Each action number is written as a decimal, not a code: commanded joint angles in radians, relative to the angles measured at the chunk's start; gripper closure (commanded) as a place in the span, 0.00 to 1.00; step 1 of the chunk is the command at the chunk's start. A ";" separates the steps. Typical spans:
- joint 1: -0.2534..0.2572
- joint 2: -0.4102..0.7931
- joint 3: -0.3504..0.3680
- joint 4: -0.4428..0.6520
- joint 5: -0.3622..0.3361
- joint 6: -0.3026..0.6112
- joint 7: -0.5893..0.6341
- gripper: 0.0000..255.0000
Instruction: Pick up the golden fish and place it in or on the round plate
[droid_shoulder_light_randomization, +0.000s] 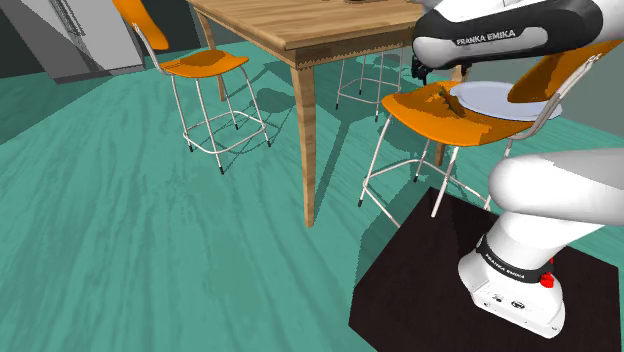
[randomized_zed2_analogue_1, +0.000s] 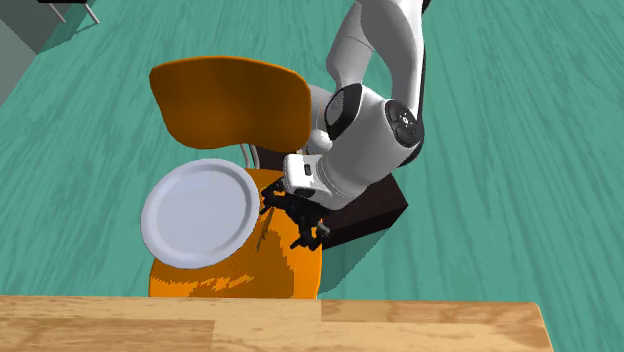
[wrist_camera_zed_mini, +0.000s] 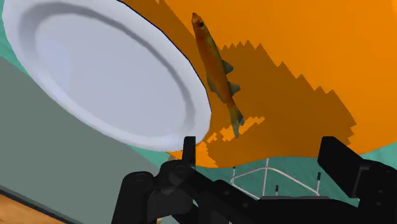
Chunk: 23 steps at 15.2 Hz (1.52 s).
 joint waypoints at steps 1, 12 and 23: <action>-0.060 -0.014 0.152 -0.038 -0.087 -0.005 0.129 0.00; -0.286 0.018 0.448 -0.115 -0.242 0.062 0.429 0.00; -0.285 0.016 0.442 -0.116 -0.244 0.063 0.424 1.00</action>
